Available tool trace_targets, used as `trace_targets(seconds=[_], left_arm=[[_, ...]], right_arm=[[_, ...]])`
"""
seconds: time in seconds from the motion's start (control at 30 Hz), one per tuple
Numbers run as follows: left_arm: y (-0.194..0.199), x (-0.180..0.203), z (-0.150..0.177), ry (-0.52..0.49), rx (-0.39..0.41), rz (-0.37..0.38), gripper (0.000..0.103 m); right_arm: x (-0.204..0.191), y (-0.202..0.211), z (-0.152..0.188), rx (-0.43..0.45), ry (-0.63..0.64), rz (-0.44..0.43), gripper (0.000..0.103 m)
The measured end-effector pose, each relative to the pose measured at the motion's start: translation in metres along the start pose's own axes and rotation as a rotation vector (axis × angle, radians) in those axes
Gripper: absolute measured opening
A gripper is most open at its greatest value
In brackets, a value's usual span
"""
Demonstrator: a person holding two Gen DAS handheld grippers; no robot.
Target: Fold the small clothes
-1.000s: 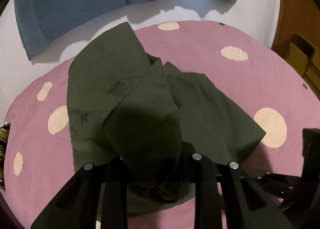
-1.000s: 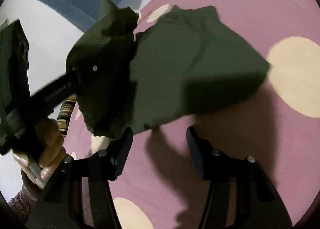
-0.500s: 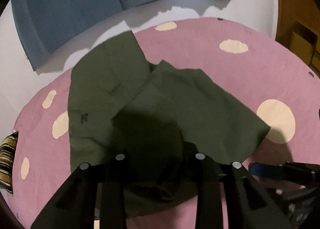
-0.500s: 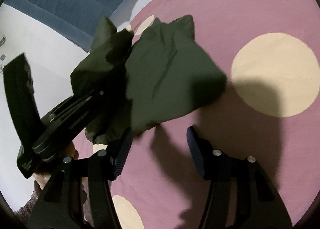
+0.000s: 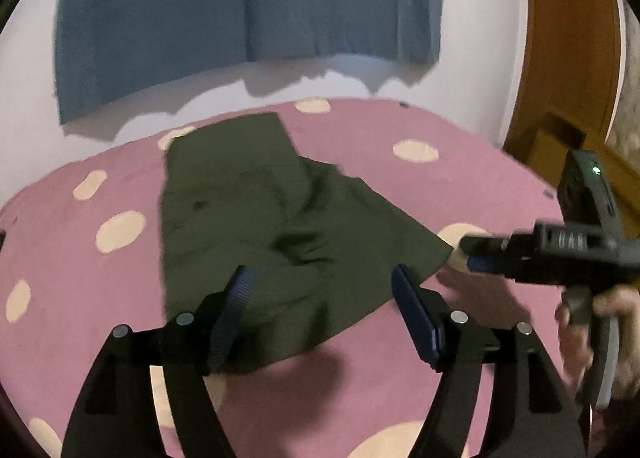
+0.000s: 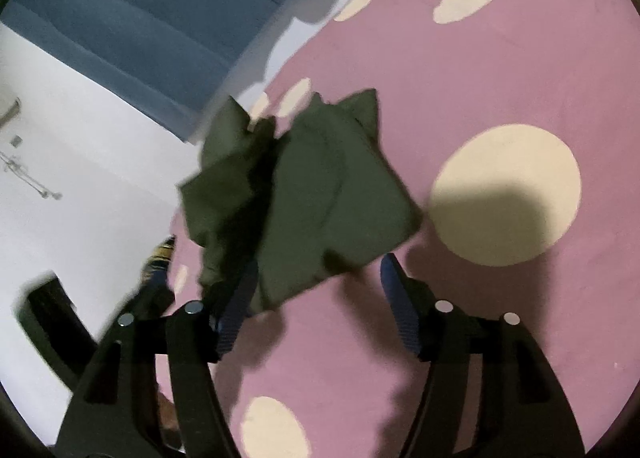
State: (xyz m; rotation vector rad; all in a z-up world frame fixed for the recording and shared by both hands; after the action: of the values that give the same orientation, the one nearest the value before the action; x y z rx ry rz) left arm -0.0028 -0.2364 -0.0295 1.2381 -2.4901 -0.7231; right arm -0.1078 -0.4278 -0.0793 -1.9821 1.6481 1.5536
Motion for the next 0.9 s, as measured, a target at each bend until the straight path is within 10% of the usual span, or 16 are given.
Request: trace_targets(seconds=[0.4,0.77,0.9], left_arm=[[0.000,-0.074,0.052,0.070,-0.015,-0.117,0.073],[-0.017,-0.094,0.075,0.144,-0.051,-0.112,0.073],[-0.020,-0.096,0.079,0.159,-0.059,-0.101,0.073]], right_arm=[[-0.066,-0.088,-0.046,-0.164,-0.002,-0.171,0.074],[-0.093,-0.167,-0.055,-0.354,0.166,-0.047,0.074],[-0.093,-0.189,-0.033,-0.433,0.279,0.061,0.033]])
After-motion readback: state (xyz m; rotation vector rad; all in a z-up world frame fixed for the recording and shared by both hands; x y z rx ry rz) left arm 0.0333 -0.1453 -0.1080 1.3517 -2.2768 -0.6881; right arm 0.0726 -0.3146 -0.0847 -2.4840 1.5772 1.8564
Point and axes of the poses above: each gripper's, at about its wrist camera, not at the fingertips, and y roughly against the way its jaws point, x to its right, z to its underside, the point moved 10 cm from there along -y, roughly the way its jaws point, and after that the axes turned 4 degrees about x, right-handed, at the moved point
